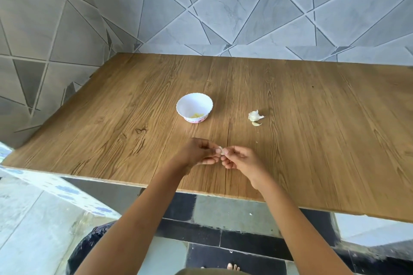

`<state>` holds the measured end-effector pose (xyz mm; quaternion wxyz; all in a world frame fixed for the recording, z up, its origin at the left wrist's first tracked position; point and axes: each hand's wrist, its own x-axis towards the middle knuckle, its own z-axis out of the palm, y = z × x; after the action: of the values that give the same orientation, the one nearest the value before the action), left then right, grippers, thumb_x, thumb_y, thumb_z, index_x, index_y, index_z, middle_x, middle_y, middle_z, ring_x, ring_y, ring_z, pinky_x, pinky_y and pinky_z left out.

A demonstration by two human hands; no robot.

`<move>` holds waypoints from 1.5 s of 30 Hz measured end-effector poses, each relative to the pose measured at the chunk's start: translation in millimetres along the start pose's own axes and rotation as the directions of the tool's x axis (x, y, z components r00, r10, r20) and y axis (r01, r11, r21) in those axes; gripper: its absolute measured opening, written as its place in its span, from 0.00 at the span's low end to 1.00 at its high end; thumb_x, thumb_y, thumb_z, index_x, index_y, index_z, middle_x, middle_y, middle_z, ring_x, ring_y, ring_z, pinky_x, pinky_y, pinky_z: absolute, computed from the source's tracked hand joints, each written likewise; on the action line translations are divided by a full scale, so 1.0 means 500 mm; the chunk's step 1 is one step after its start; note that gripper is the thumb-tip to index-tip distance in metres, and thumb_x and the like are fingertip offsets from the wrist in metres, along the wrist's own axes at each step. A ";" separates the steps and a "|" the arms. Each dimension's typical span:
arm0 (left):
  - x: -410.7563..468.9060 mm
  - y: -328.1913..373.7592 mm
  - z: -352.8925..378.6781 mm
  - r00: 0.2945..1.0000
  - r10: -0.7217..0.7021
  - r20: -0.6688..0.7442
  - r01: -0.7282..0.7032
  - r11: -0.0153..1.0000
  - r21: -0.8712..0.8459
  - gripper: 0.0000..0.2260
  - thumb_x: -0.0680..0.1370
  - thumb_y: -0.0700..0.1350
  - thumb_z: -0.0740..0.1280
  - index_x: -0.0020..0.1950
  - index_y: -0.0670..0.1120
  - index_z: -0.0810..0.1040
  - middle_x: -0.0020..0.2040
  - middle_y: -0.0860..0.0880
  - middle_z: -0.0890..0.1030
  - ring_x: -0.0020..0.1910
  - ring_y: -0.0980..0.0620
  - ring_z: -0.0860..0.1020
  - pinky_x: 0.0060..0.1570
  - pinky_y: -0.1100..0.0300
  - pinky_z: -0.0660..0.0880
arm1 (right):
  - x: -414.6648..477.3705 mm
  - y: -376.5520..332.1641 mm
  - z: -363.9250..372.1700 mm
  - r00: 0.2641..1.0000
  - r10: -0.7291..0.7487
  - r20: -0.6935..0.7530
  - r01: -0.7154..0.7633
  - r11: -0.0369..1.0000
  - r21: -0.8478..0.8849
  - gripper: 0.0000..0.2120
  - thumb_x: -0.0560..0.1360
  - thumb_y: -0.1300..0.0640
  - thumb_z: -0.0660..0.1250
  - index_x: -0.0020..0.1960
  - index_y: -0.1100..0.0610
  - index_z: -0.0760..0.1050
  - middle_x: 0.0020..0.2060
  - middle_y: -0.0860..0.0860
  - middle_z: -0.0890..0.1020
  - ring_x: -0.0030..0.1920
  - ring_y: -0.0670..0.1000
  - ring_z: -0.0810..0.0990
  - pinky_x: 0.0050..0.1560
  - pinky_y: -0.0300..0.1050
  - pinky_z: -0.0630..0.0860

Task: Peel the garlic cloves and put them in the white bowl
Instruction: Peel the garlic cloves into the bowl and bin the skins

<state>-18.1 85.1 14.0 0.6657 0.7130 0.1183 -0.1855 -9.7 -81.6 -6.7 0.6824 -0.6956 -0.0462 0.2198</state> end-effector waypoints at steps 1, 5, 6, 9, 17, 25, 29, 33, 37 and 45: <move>0.002 0.001 0.002 1.000 0.005 0.008 -0.005 1.000 0.020 0.06 0.75 0.39 0.70 0.50 0.39 0.81 0.41 0.45 0.83 0.39 0.56 0.82 0.42 0.65 0.79 | 0.005 -0.001 -0.005 1.000 -0.002 0.031 0.004 0.998 -0.062 0.06 0.78 0.61 0.63 0.44 0.58 0.76 0.35 0.51 0.78 0.33 0.44 0.76 0.36 0.34 0.75; 0.007 0.009 0.009 1.000 -0.017 0.003 0.017 0.999 0.031 0.07 0.76 0.37 0.68 0.52 0.34 0.79 0.41 0.44 0.82 0.37 0.57 0.82 0.40 0.66 0.79 | 0.022 0.002 -0.019 0.981 -0.172 0.092 0.195 0.851 -0.487 0.07 0.79 0.58 0.63 0.42 0.54 0.72 0.35 0.43 0.75 0.34 0.37 0.73 0.38 0.30 0.68; 0.007 0.010 0.009 0.999 -0.034 0.006 0.034 0.999 0.005 0.08 0.76 0.37 0.67 0.52 0.34 0.79 0.40 0.44 0.82 0.36 0.56 0.82 0.40 0.65 0.80 | 0.024 0.007 -0.019 0.966 -0.241 0.099 0.256 0.812 -0.525 0.07 0.79 0.58 0.63 0.42 0.56 0.72 0.35 0.43 0.75 0.34 0.35 0.72 0.37 0.29 0.68; 0.008 0.006 0.013 0.994 -0.111 -0.002 0.110 0.988 -0.109 0.04 0.76 0.35 0.67 0.48 0.34 0.79 0.37 0.43 0.82 0.34 0.55 0.82 0.37 0.65 0.80 | 0.029 0.029 -0.016 0.871 -0.481 0.103 0.440 0.670 -0.598 0.07 0.78 0.62 0.64 0.42 0.63 0.73 0.34 0.46 0.75 0.35 0.37 0.73 0.35 0.28 0.66; 0.024 -0.018 0.031 0.975 -0.136 -0.174 0.084 0.956 -0.280 0.02 0.75 0.34 0.68 0.42 0.37 0.78 0.35 0.43 0.81 0.32 0.55 0.81 0.33 0.66 0.79 | 0.057 0.062 0.003 0.791 -0.612 -0.016 0.427 0.570 -0.702 0.05 0.73 0.66 0.69 0.39 0.62 0.75 0.33 0.51 0.80 0.33 0.45 0.74 0.34 0.26 0.66; 0.022 -0.024 0.032 0.968 0.062 -0.242 -0.114 0.972 -0.205 0.02 0.76 0.36 0.68 0.44 0.40 0.78 0.38 0.45 0.82 0.35 0.57 0.82 0.37 0.66 0.79 | 0.047 0.022 0.018 0.951 -0.212 -0.227 0.182 0.972 -0.147 0.05 0.75 0.63 0.67 0.49 0.62 0.81 0.38 0.50 0.83 0.35 0.44 0.82 0.39 0.35 0.78; 0.023 -0.011 0.012 0.954 0.239 -0.181 -0.243 0.970 -0.002 0.01 0.76 0.36 0.69 0.46 0.39 0.79 0.40 0.44 0.82 0.39 0.52 0.82 0.41 0.63 0.79 | 0.040 -0.017 0.006 0.979 0.163 -0.124 -0.117 0.942 0.313 0.03 0.75 0.61 0.68 0.45 0.60 0.80 0.38 0.53 0.83 0.37 0.47 0.83 0.40 0.34 0.79; 0.027 -0.005 0.004 0.917 0.372 -0.143 -0.333 0.913 0.236 0.03 0.74 0.36 0.71 0.44 0.43 0.81 0.40 0.41 0.83 0.39 0.47 0.81 0.43 0.56 0.80 | 0.050 -0.028 0.006 0.967 0.217 -0.132 -0.153 0.911 0.383 0.01 0.73 0.63 0.69 0.44 0.62 0.80 0.36 0.53 0.83 0.35 0.46 0.83 0.39 0.33 0.79; 0.024 0.002 0.002 0.949 0.279 -0.150 -0.268 0.959 0.088 0.06 0.74 0.38 0.72 0.49 0.38 0.81 0.41 0.42 0.83 0.39 0.53 0.81 0.44 0.62 0.79 | 0.050 -0.027 0.014 0.973 0.119 -0.198 -0.042 0.933 0.357 0.06 0.72 0.69 0.68 0.47 0.63 0.80 0.36 0.51 0.84 0.37 0.45 0.84 0.43 0.34 0.80; 0.025 0.004 0.014 0.931 0.239 -0.275 -0.252 0.968 -0.014 0.07 0.73 0.33 0.71 0.49 0.33 0.79 0.37 0.43 0.82 0.32 0.56 0.80 0.36 0.65 0.77 | 0.043 -0.018 0.017 0.979 -0.031 -0.202 0.085 0.960 0.265 0.11 0.74 0.71 0.65 0.56 0.64 0.78 0.43 0.54 0.83 0.40 0.45 0.84 0.46 0.35 0.79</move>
<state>-6.7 77.0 9.9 0.6785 0.7243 0.1229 0.0015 8.6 -65.2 -3.2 0.7790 -0.6117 0.0314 0.1341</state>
